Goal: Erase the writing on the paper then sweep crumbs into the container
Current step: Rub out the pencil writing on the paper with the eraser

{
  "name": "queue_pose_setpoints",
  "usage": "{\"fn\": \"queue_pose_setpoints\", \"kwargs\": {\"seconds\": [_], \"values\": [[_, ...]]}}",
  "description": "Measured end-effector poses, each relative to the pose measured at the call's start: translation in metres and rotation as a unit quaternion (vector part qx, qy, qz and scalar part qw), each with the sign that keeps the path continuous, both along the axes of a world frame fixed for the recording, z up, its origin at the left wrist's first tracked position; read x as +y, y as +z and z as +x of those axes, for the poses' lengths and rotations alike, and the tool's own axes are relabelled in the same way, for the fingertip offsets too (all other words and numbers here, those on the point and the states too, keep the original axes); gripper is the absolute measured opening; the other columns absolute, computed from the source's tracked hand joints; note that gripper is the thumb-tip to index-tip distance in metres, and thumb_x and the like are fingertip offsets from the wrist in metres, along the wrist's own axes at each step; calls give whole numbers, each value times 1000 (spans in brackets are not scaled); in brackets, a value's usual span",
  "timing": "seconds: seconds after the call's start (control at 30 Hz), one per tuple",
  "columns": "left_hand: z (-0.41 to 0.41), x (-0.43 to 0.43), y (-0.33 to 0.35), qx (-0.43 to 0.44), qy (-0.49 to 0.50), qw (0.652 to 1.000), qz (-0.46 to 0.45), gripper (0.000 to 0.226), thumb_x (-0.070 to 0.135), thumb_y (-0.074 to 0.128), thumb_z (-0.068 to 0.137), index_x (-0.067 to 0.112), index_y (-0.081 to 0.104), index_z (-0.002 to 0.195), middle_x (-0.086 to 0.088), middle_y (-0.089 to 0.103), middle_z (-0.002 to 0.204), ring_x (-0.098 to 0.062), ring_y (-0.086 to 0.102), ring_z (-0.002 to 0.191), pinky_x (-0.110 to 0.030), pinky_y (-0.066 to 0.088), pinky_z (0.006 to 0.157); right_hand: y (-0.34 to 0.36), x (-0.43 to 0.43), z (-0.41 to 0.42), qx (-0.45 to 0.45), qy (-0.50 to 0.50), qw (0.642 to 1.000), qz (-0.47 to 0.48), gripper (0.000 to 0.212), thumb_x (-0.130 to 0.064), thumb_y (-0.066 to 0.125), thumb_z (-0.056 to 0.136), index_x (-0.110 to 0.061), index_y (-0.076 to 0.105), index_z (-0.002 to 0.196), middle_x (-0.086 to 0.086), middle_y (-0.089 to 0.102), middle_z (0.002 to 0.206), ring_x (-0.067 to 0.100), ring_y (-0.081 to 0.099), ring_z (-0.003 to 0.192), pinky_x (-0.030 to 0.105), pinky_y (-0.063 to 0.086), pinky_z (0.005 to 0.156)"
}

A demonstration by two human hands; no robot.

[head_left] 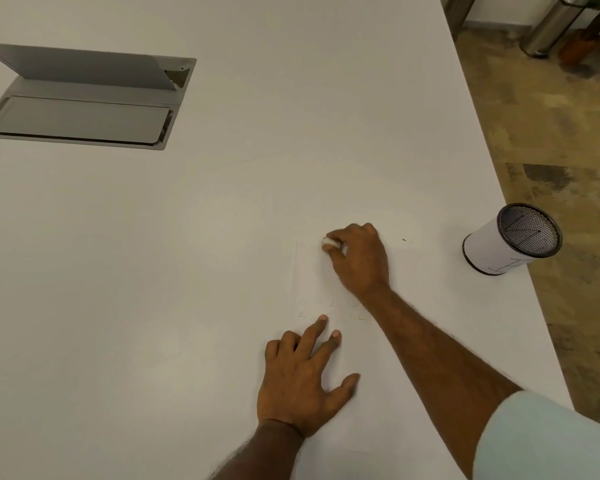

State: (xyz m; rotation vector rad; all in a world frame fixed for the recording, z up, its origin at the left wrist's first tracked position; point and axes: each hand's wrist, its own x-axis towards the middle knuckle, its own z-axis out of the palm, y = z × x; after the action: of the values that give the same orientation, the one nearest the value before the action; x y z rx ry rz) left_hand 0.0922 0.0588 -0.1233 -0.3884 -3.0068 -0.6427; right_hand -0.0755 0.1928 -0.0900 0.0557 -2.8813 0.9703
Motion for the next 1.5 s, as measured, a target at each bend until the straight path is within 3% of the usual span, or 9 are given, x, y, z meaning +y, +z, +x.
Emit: {"fn": "queue_pose_setpoints", "kwargs": {"seconds": [0.17,0.27,0.4,0.6,0.73,0.87,1.07,1.3,1.5], "values": [[-1,0,1,1,-8,1000,1,57,72,57,82,32,69,121,8,56,141,-16,52,95,-38,39,83,2,-8,46,-10,180,983,24,11,-20,69,84,-17,73,94,-1,69,86,20,53,82,32,45,71],[0,0,0,-3,-4,1000,0,58,71,57,81,33,68,123,10,52,145,-16,51,96,-38,37,85,0,14,21,39,100,993,58,8,-16,72,81,-17,74,88,2,69,80,25,54,77,35,46,67],[0,0,0,-7,0,1000,-6,59,73,54,82,34,67,124,11,51,146,-15,50,97,-38,40,86,2,39,-7,1,-30,999,45,11,-24,68,85,-19,73,94,1,69,87,22,52,87,36,46,74],[0,0,0,1,-5,1000,-3,59,72,56,82,32,68,124,9,52,146,-15,51,96,-38,37,84,1,16,58,-39,164,986,7,13,-28,64,87,-21,72,95,-5,70,89,16,53,82,32,44,74],[0,0,0,-1,-8,1000,0,59,71,57,81,32,68,123,9,53,145,-16,50,96,-37,33,85,-1,40,36,15,57,998,36,11,-27,67,85,-21,73,92,-3,70,82,20,52,79,35,45,70],[0,-1,0,-3,-5,1000,-3,59,72,55,82,32,68,124,9,52,146,-16,51,97,-37,32,86,3,47,21,2,-30,999,31,9,-26,68,86,-21,73,91,-1,70,84,20,52,85,37,47,73],[-1,0,2,6,-7,1000,2,59,71,57,81,31,68,123,8,53,145,-17,50,95,-37,33,84,1,20,69,-16,158,987,32,15,-24,66,85,-17,73,96,-1,69,87,19,54,81,35,47,73],[0,0,1,-4,-3,1000,-5,59,72,56,81,33,68,124,9,53,145,-16,50,96,-36,31,86,2,52,26,16,-21,999,29,8,-22,71,83,-18,74,90,1,70,82,24,53,83,40,48,72],[-1,-1,2,-4,-5,1000,-6,59,72,56,81,33,68,124,9,53,145,-17,50,95,-37,33,84,-1,29,76,-12,113,993,10,13,-24,69,85,-16,73,94,-3,68,85,16,53,82,33,46,71]]}}
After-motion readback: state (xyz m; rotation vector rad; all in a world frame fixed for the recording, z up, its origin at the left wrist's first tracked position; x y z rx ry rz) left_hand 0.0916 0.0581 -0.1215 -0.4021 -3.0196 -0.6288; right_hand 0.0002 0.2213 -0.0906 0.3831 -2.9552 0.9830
